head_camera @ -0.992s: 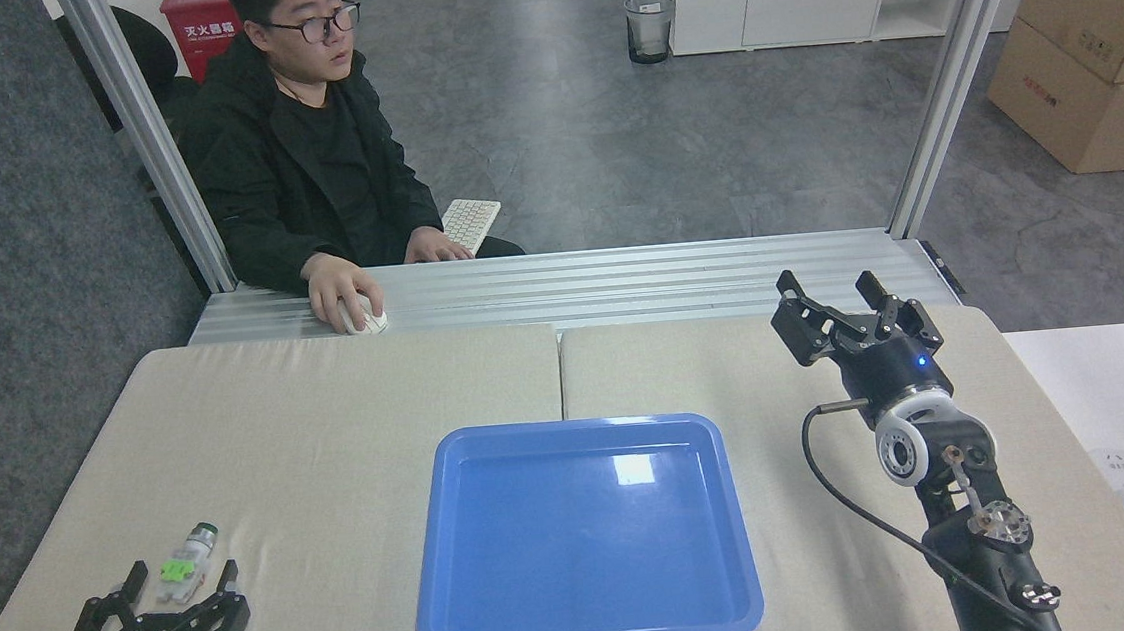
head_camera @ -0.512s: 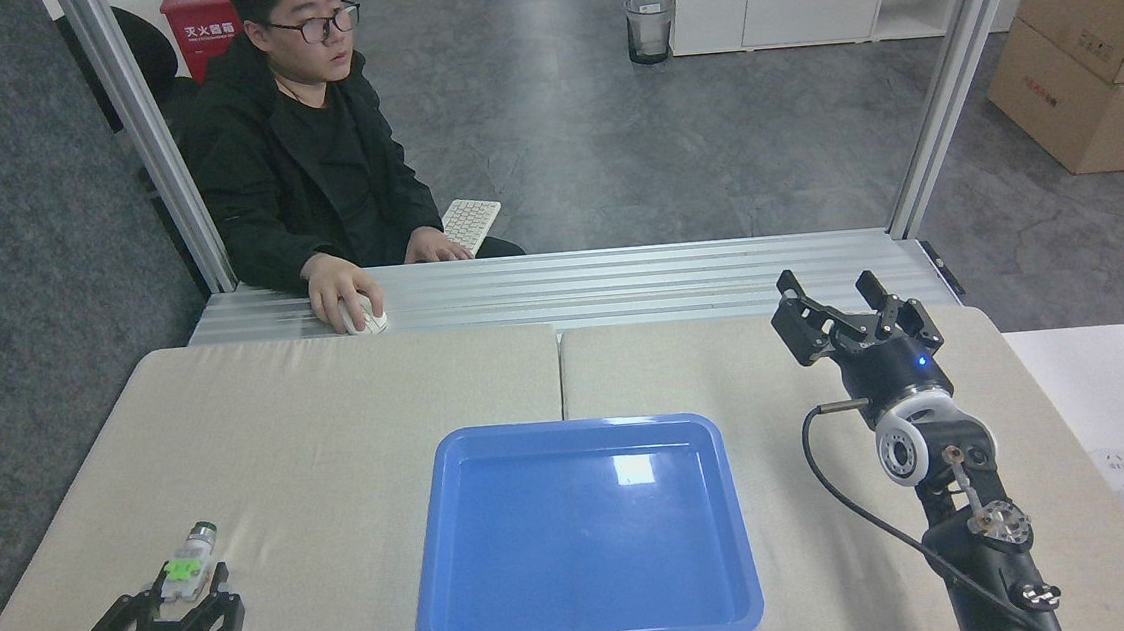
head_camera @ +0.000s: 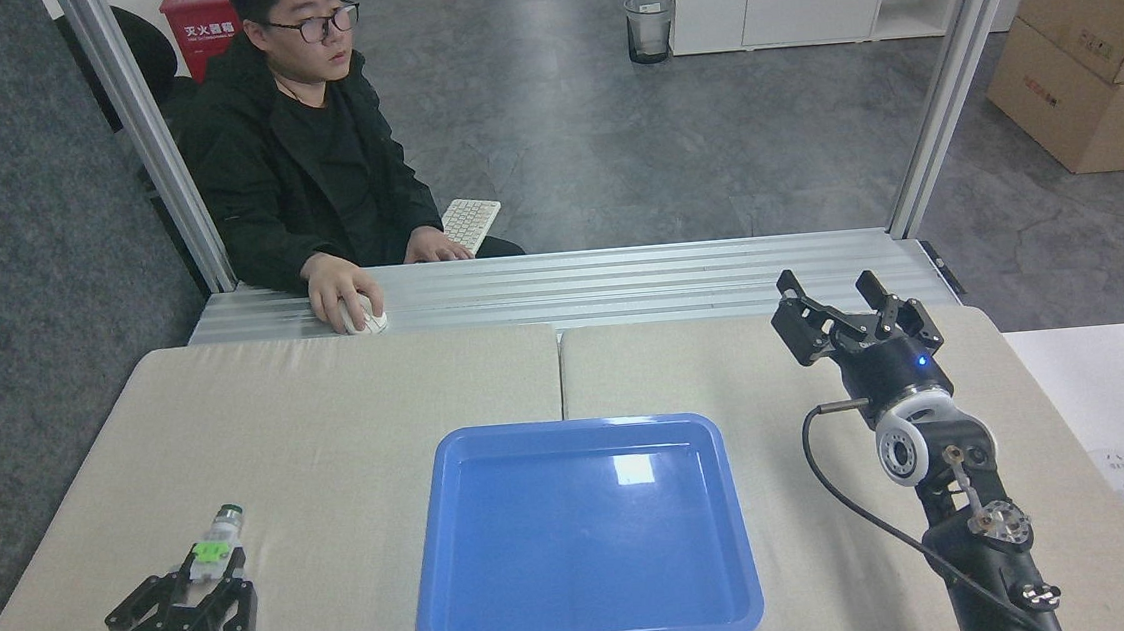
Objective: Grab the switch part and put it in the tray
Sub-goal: 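Lift the switch part and carry it over the blue tray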
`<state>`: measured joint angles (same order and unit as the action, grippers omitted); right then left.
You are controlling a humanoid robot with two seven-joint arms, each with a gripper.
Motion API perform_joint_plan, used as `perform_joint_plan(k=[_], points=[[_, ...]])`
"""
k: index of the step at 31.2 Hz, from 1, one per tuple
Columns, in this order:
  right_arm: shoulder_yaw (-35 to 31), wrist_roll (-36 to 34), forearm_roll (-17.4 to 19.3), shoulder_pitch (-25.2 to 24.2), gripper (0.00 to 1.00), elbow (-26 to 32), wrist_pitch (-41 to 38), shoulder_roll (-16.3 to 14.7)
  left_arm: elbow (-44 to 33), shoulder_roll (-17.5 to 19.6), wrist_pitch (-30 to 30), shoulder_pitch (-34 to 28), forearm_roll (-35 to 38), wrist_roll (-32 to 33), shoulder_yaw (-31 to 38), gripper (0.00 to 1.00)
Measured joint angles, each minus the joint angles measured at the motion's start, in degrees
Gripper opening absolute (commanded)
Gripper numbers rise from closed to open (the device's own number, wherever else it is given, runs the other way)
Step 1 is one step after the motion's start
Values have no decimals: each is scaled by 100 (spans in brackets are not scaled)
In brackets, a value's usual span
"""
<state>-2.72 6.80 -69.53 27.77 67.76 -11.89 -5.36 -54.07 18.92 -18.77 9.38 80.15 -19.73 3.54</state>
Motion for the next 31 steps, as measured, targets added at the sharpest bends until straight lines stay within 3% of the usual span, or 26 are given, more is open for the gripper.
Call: perform_joint_plan(k=[6, 16, 28, 31], points=[[0, 0, 0, 1, 100, 0, 0, 1, -893, -121, -45, 268, 9, 394, -22, 0], [0, 1, 1, 1, 100, 0, 0, 2, -1789, -793, -172, 726, 364, 945, -404, 0], [0, 2, 1, 0, 100, 0, 0, 3, -1570, -1547, -233, 854, 1691, 1073, -1390, 6], [0, 2, 1, 0, 100, 0, 0, 4, -1420, -1715, -233, 846, 1965, 1079, -1598, 13]])
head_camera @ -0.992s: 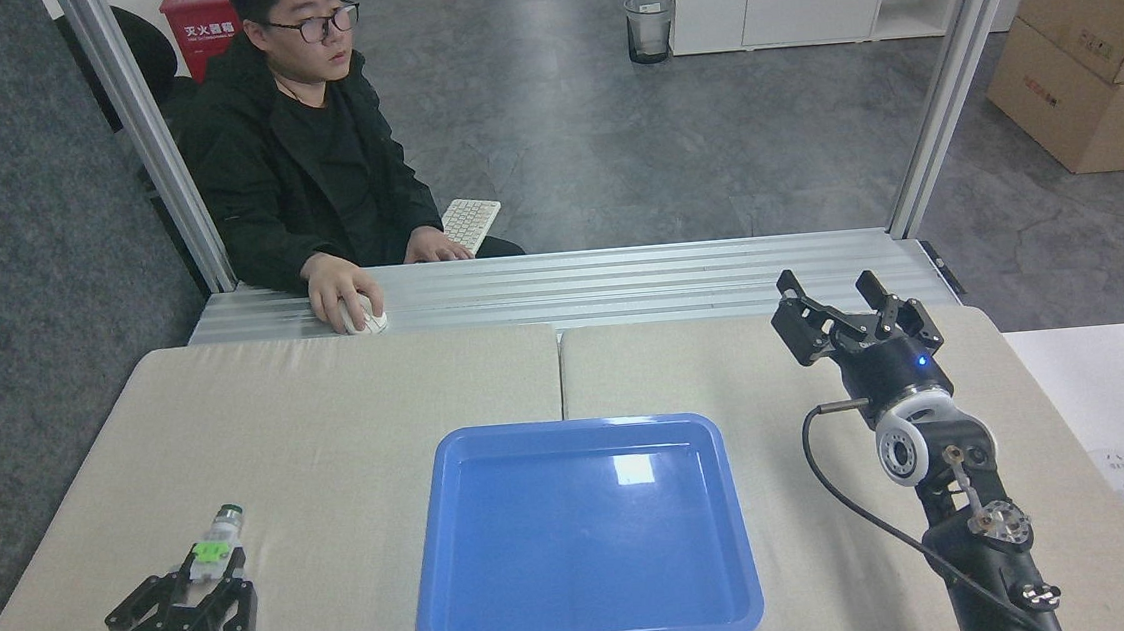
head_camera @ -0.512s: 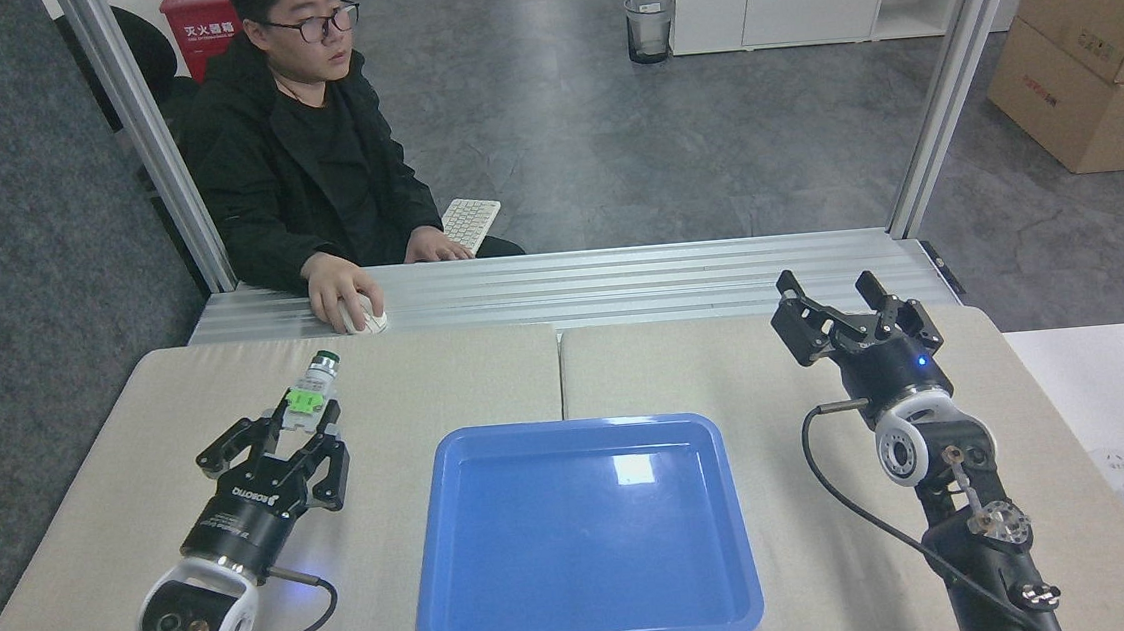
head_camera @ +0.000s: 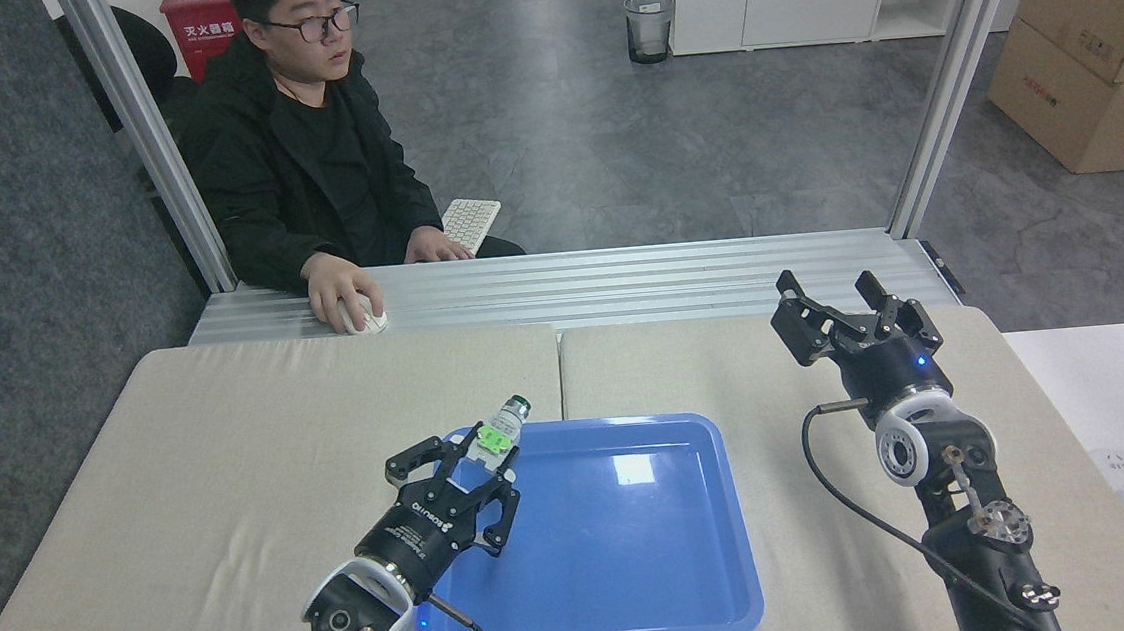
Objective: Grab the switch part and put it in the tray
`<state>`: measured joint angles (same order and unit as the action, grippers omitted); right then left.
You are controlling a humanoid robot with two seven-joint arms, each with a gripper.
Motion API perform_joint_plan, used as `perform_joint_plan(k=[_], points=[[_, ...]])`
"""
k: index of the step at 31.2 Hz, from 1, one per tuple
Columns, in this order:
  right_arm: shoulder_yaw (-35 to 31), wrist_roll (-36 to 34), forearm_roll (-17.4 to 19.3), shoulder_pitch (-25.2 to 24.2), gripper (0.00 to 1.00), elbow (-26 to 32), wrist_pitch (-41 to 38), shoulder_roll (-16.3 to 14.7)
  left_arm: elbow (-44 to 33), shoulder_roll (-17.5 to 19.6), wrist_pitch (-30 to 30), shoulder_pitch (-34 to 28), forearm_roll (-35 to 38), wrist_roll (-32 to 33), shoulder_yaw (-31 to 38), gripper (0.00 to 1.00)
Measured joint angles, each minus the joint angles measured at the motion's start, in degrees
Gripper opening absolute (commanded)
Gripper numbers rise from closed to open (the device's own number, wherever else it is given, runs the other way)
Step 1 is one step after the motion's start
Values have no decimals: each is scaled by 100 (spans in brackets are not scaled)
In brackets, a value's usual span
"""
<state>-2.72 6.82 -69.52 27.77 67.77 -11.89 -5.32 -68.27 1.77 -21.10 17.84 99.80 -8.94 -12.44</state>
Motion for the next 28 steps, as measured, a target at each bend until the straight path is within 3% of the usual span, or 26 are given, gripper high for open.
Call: perform_joint_plan(k=[4, 9, 19, 28], points=[[0, 0, 0, 0, 100, 0, 0, 1, 140, -147, 0, -39, 216, 6, -196, 21], [0, 0, 0, 0, 100, 0, 0, 2, 271, -278, 0, -81, 362, 12, -369, 41], [0, 0, 0, 0, 100, 0, 1, 3, 234, -444, 61, -77, 457, 13, -517, 93], [0, 0, 0, 0, 100, 0, 1, 4, -6, -521, 226, 279, 84, 16, -214, 94]])
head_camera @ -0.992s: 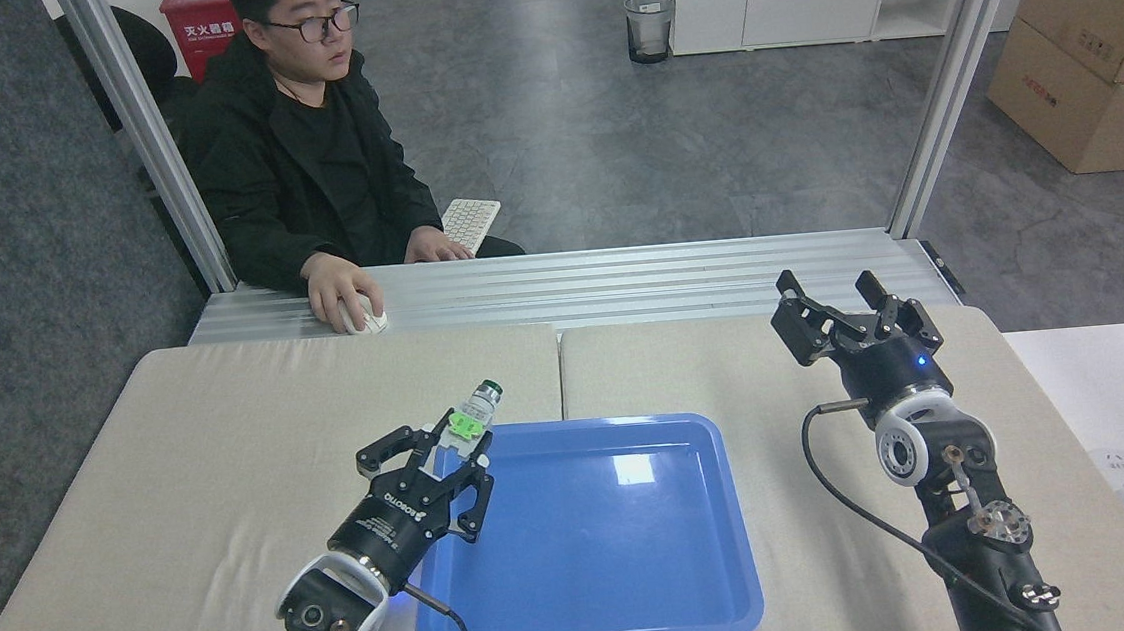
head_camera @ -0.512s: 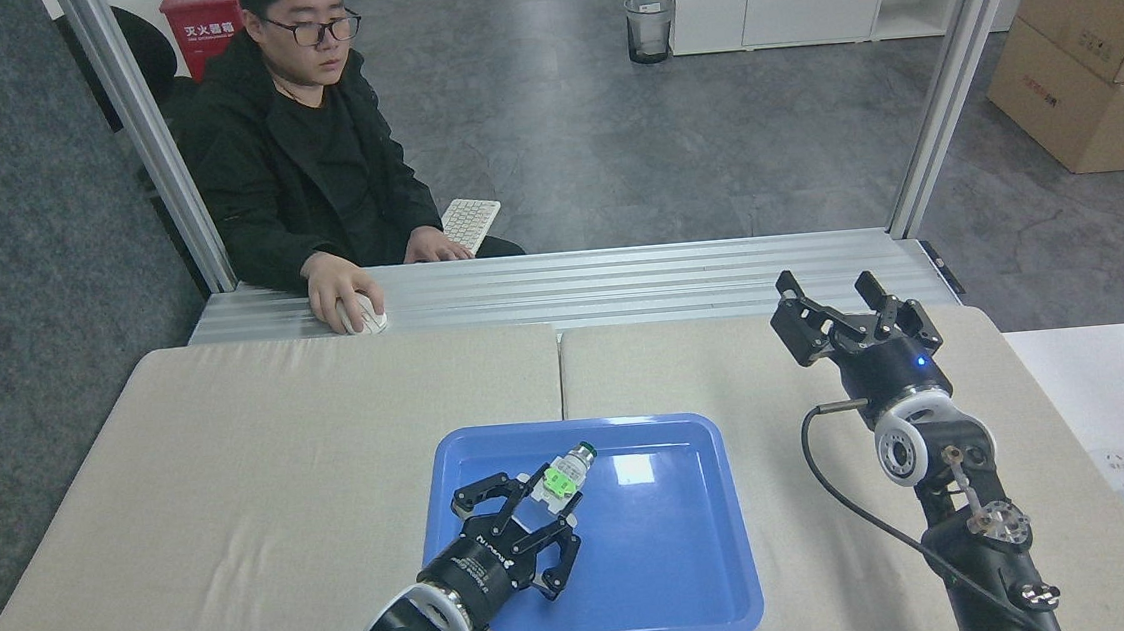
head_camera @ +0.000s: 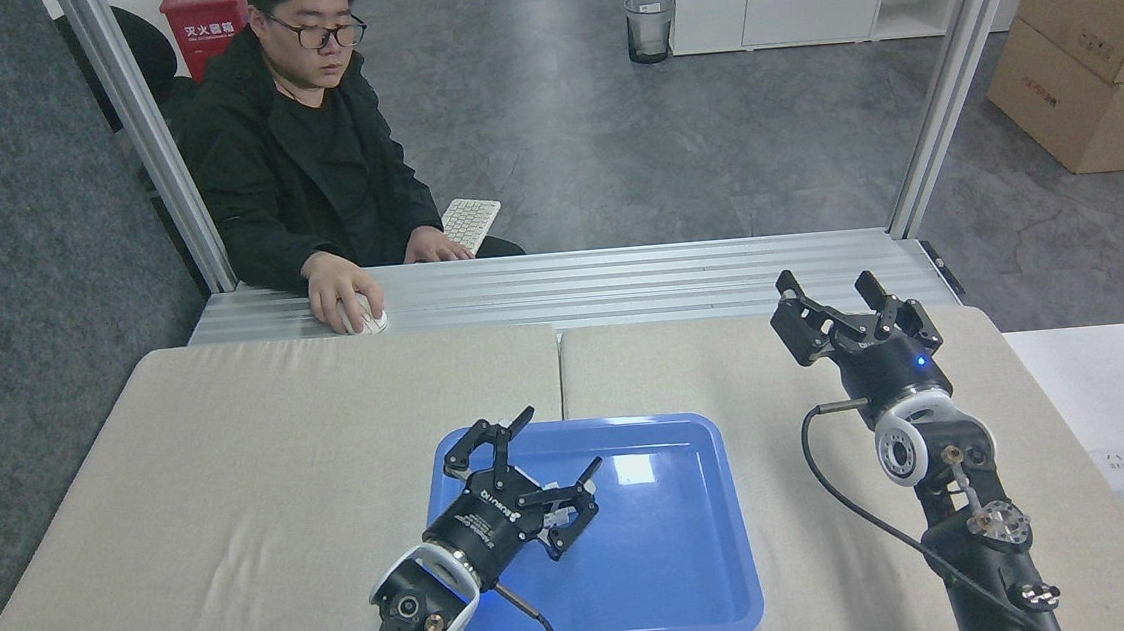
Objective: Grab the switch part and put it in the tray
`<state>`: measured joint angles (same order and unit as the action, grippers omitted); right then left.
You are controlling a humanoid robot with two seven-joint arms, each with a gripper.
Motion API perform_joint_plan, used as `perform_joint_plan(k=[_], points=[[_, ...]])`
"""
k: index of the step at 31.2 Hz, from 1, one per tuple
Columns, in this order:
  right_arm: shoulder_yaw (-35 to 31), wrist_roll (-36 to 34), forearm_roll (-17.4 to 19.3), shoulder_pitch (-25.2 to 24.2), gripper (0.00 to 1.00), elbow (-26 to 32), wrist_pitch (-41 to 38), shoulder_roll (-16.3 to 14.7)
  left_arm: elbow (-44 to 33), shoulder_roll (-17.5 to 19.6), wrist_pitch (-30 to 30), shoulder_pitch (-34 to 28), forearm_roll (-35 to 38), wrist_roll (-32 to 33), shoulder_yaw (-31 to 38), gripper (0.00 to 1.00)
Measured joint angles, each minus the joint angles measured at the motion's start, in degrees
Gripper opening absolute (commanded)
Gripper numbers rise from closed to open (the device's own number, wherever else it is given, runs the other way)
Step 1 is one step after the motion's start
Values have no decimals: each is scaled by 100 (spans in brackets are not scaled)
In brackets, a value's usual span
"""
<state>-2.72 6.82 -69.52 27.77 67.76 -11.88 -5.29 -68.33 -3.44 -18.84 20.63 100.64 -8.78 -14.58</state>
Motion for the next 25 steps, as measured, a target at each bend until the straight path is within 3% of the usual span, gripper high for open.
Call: perform_joint_plan(k=[7, 12, 25], points=[[0, 0, 0, 0, 100, 0, 0, 0, 87, -35, 1022, 599, -541, 36, 389, 94], [0, 0, 0, 0, 100, 0, 0, 0, 338, -60, 1793, 1005, -734, 466, 575, 94], [0, 0, 0, 0, 100, 0, 0, -1, 625, -98, 2182, 1301, -935, 1191, 863, 99]])
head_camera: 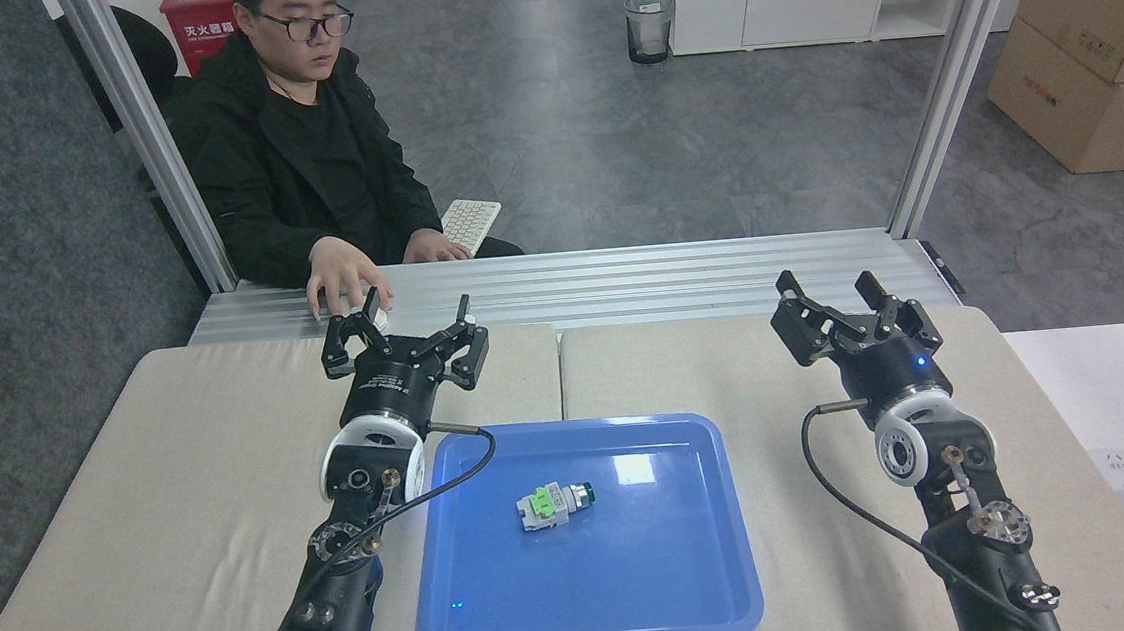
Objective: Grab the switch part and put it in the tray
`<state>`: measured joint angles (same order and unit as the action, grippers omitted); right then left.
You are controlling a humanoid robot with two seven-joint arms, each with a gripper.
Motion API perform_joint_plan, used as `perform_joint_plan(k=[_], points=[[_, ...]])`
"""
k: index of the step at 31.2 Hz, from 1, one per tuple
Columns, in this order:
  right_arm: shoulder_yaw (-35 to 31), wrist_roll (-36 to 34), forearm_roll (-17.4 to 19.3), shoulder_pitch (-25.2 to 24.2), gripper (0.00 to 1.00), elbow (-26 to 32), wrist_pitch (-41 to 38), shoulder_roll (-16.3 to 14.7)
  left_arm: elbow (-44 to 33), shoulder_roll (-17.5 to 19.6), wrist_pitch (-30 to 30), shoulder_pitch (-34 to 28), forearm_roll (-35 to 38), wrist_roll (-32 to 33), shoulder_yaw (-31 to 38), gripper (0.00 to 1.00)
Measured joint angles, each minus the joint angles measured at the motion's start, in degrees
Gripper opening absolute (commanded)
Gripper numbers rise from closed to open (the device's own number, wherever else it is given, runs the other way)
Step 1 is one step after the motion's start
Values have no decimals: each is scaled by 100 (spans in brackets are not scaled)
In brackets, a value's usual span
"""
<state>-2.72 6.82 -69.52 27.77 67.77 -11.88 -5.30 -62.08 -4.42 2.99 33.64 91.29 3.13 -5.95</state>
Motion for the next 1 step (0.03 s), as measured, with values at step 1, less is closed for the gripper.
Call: perform_joint_plan(k=[1], points=[[0, 0, 0, 0, 100, 0, 0, 0, 6, -2, 0, -1, -5, 91, 14, 99]])
